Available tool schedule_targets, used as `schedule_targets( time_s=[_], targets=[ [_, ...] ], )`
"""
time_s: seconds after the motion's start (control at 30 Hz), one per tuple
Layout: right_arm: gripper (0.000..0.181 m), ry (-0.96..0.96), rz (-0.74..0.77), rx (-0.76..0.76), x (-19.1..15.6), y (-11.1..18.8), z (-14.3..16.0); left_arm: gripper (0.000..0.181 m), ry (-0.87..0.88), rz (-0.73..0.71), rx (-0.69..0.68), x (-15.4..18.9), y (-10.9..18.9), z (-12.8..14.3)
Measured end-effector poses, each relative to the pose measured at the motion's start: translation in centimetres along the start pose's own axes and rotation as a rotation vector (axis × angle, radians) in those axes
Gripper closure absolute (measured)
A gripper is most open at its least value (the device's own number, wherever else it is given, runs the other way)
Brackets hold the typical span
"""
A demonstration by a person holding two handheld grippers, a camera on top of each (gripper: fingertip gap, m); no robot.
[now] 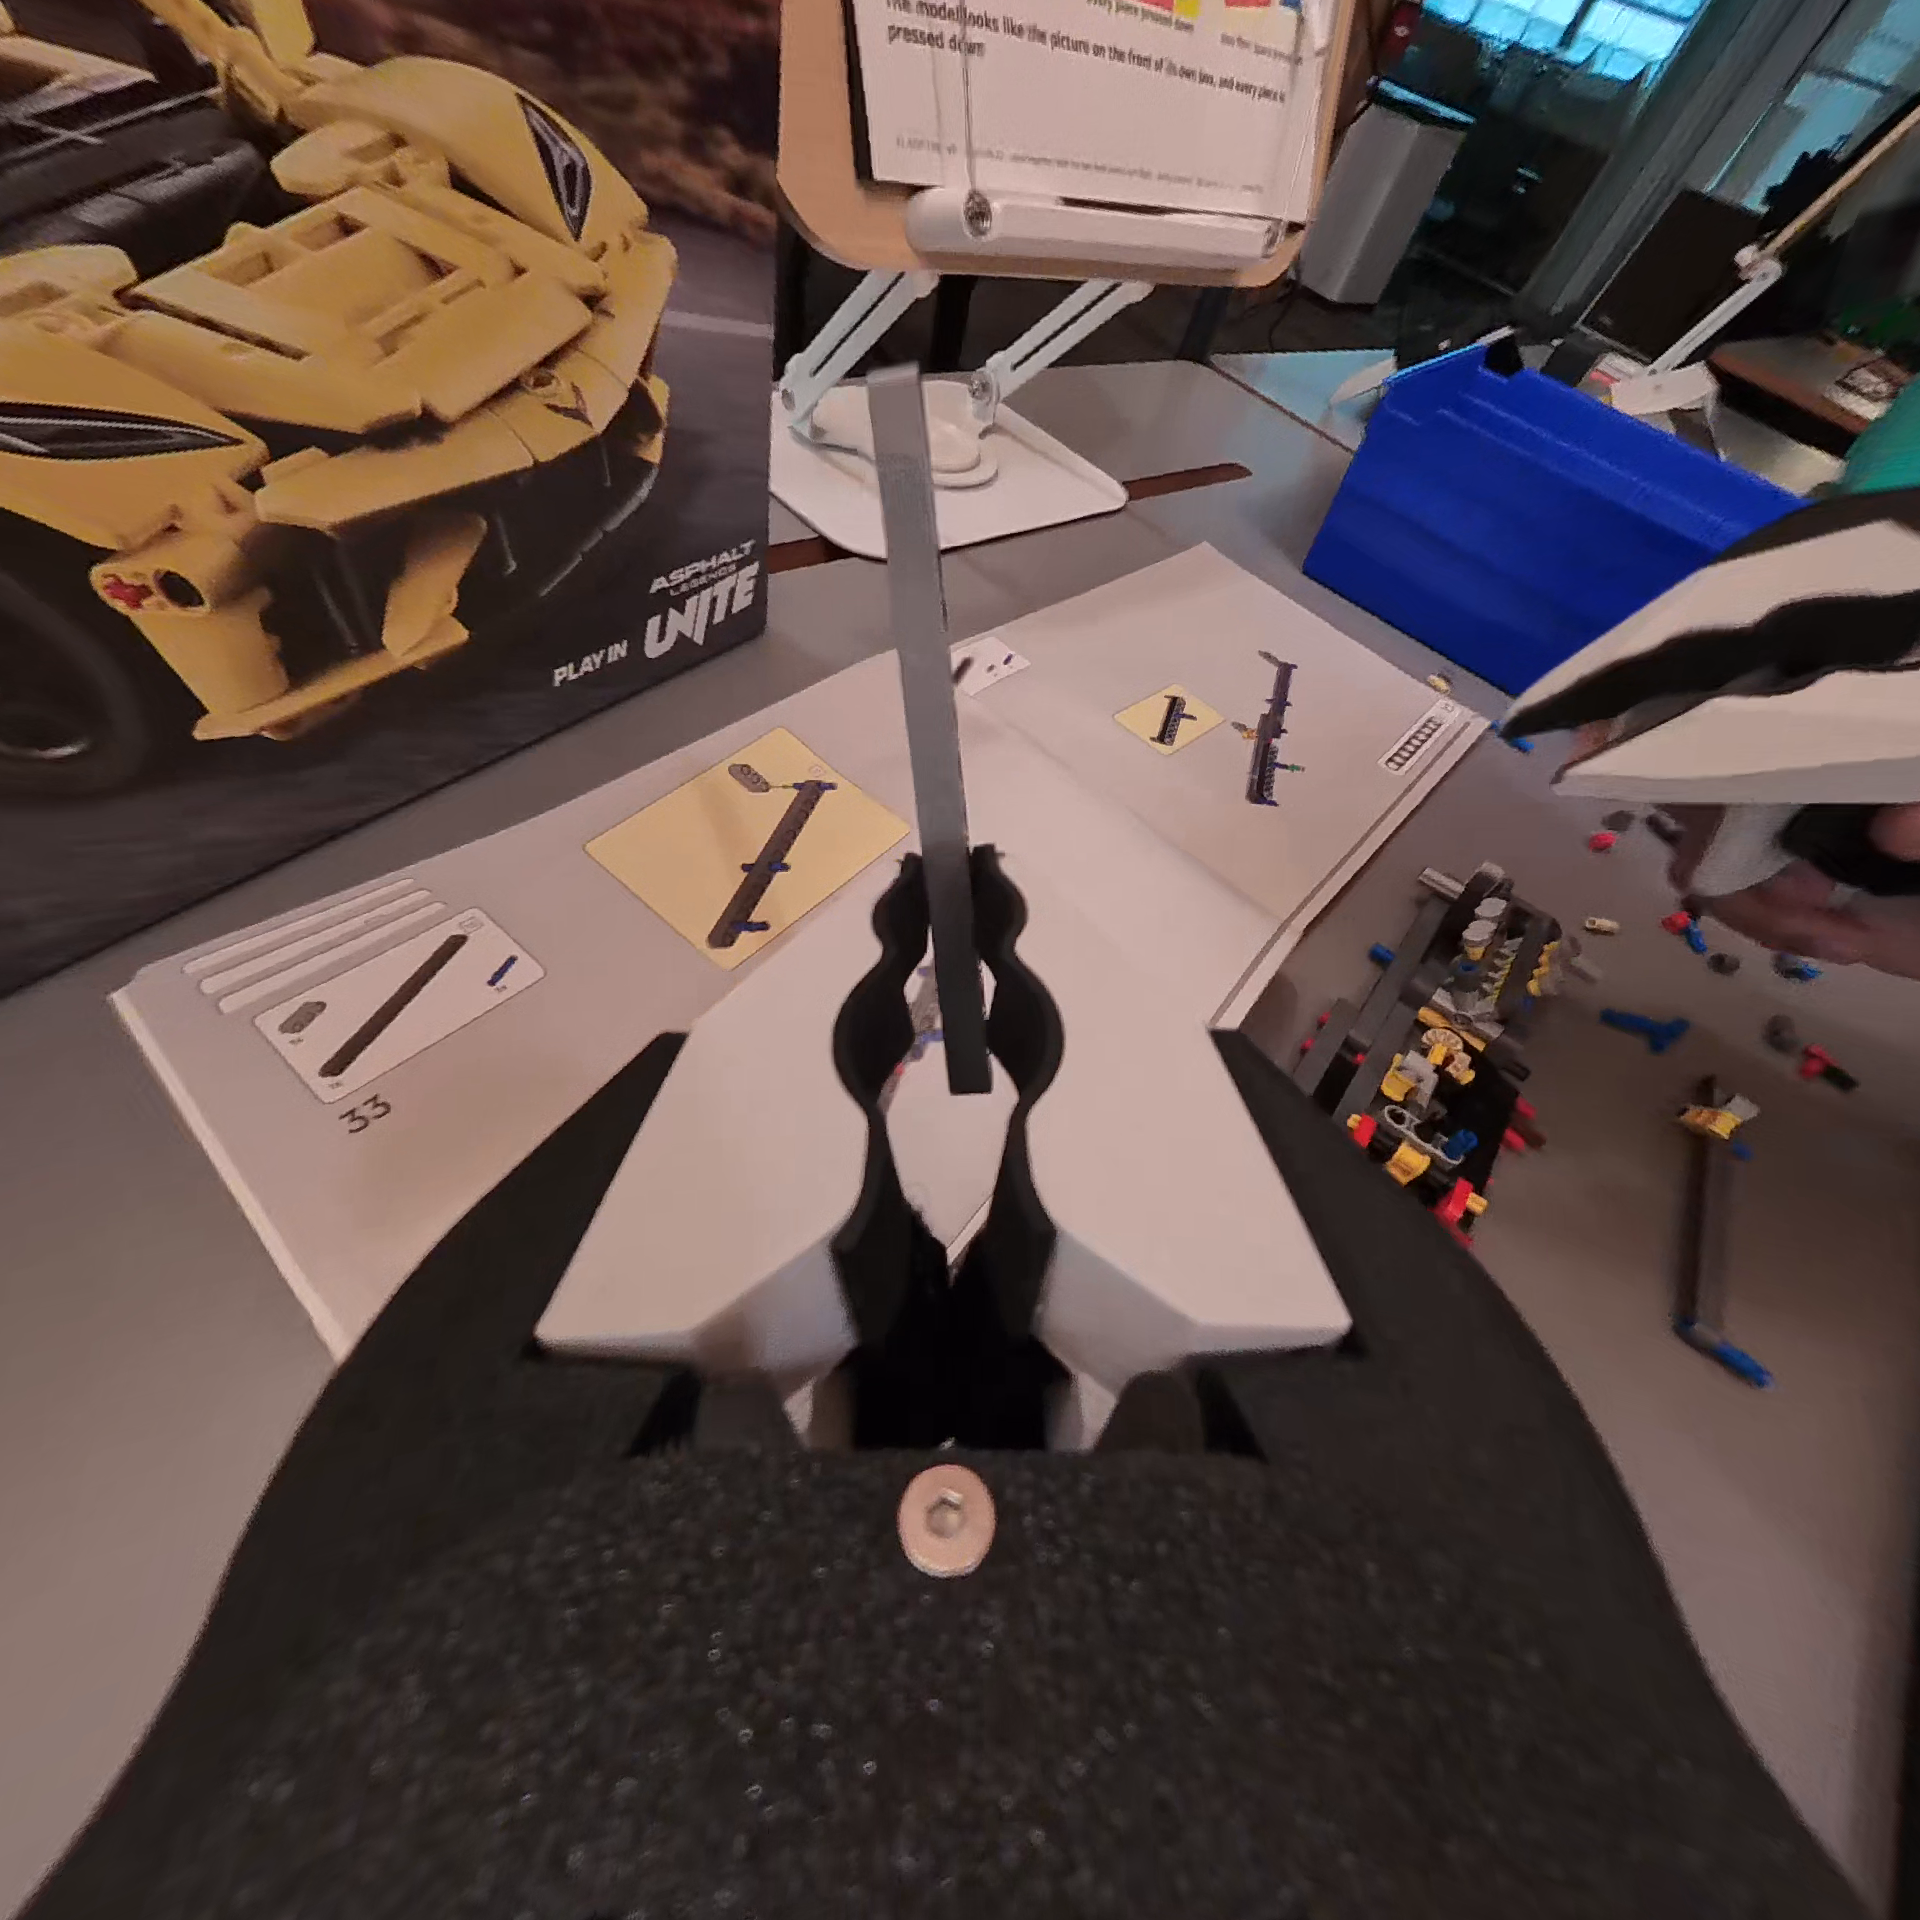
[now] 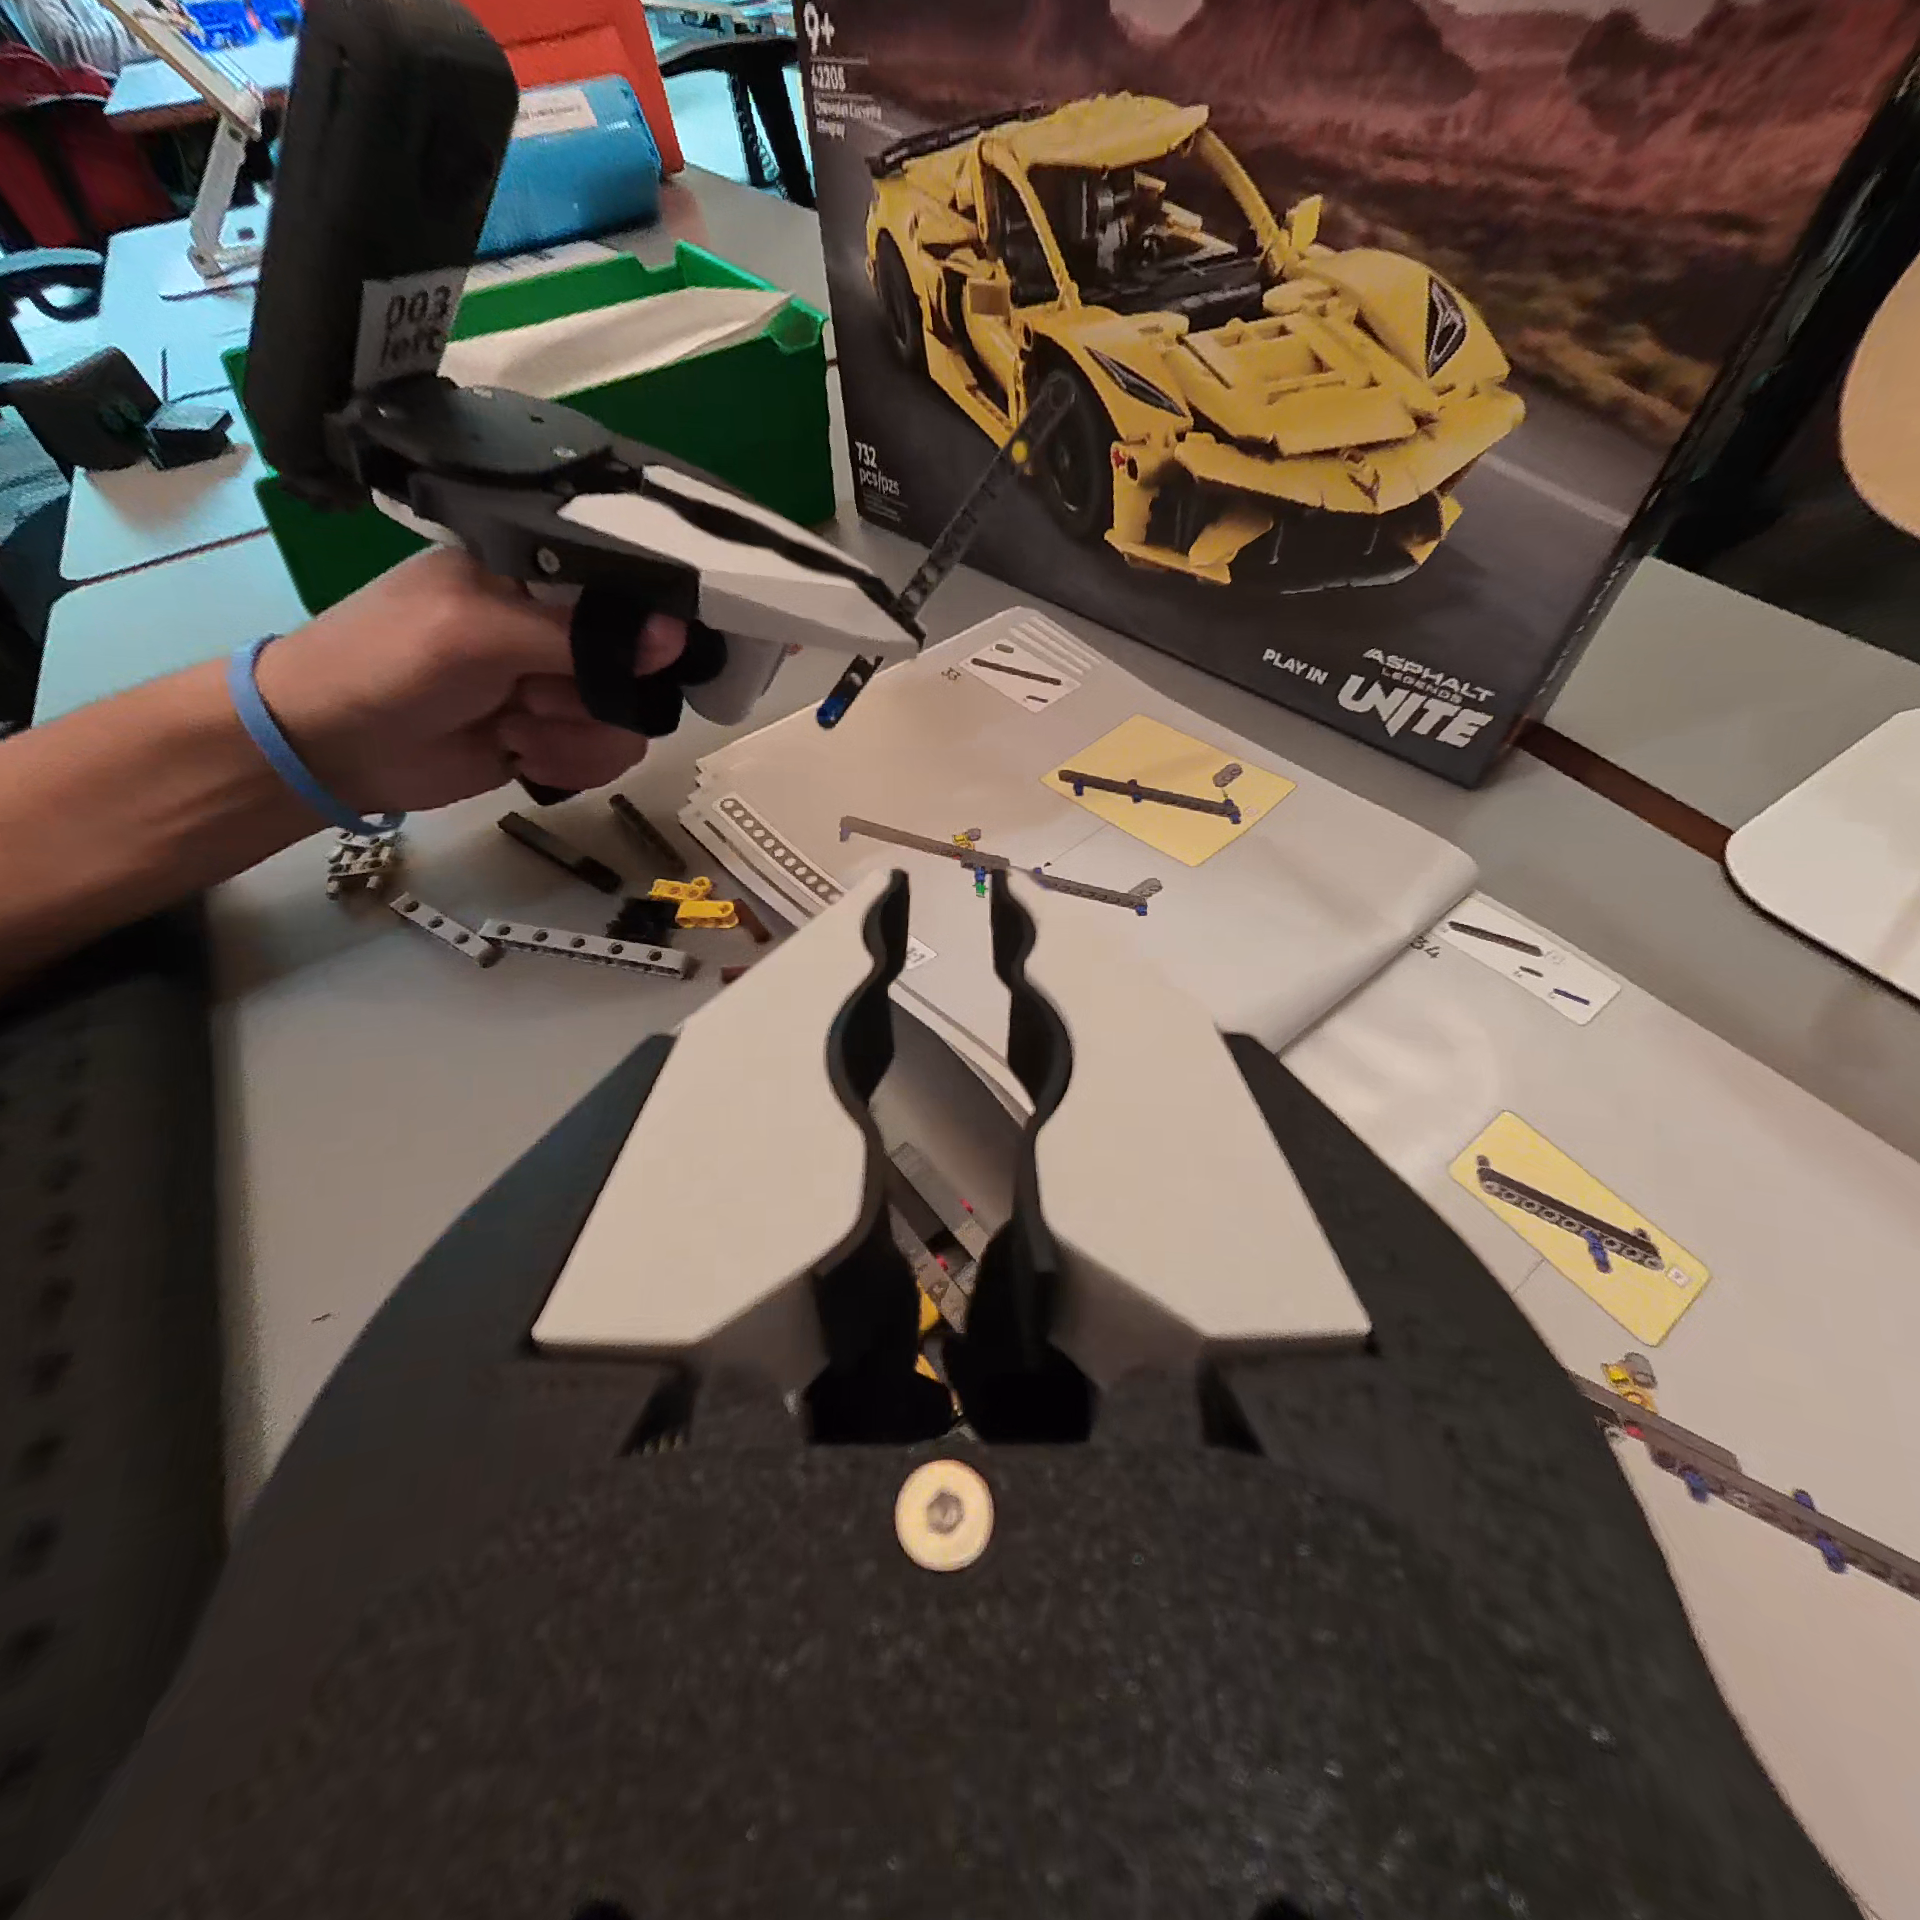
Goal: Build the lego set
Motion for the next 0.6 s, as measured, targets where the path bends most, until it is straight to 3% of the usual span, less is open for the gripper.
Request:
schedule_targets(
  time_s=[0.23,0.33,0.4,0.47,0.6],
  targets=[
    [0.168,-0.026,0.011,-0.003,1.6,1.0,0.1,0.174,0.044,0.136,0.010,1.6,0.0,0.1],
    [0.172,0.025,0.013,0.004,1.8,3.4,-1.4,0.174,-0.003,0.114,-0.020,1.9,0.1,0.6],
    [0.171,0.072,0.007,-0.071,0.9,5.7,-1.2,0.174,-0.036,0.091,-0.032,2.0,0.1,0.7],
    [0.175,0.129,0.063,-0.190,0.2,8.4,1.2,0.174,-0.075,0.074,-0.039,2.4,0.3,0.8],
    [0.174,0.059,0.058,-0.461,-2.0,13.2,9.5,0.174,-0.100,0.067,-0.016,3.1,0.5,0.4]
  ],
)
Point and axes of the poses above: each gripper's, where its closed fingertips meet, y back along the fingers, z out of its underside, x = y × z across the jaws, the point moved 3 cm from there along y, back along the fingers, and after that the axes turned 9 degrees about -z, right-handed, at the moved point
